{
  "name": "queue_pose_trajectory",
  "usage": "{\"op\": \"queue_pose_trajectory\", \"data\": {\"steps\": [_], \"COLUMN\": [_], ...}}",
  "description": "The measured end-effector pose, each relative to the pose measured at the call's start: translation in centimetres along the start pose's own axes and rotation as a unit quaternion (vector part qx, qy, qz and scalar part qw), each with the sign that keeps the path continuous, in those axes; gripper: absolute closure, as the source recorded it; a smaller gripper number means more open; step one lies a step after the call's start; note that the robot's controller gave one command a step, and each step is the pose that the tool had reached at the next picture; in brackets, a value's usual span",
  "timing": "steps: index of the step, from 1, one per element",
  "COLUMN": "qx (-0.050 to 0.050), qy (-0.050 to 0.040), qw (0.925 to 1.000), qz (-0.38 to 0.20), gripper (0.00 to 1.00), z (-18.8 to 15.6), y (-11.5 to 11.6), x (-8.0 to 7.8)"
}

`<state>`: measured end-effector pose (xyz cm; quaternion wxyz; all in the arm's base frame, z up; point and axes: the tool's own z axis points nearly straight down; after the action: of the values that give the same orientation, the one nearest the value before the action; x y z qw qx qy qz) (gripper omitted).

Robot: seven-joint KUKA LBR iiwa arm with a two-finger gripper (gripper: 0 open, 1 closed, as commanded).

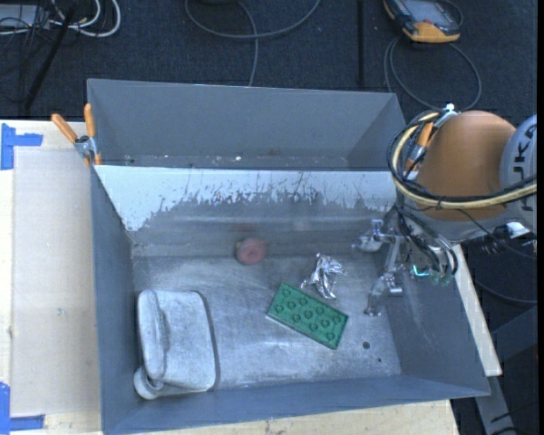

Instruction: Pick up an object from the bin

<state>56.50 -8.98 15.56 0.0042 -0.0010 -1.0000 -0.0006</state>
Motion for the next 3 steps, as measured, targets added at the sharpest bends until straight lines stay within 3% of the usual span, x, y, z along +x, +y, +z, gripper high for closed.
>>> {"op": "queue_pose_trajectory", "data": {"steps": [1,2,3], "qx": [0.004,0.002,0.002], "qy": [-0.0092,-0.0112,-0.0119], "qw": [0.9928,0.9957,0.993], "qz": [-0.119,-0.092,-0.118], "gripper": [0.0,0.0,0.0], "z": [7.7,7.6,7.7], "y": [4.3,9.2,15.0], "x": [-0.5,0.6,1.5]}}
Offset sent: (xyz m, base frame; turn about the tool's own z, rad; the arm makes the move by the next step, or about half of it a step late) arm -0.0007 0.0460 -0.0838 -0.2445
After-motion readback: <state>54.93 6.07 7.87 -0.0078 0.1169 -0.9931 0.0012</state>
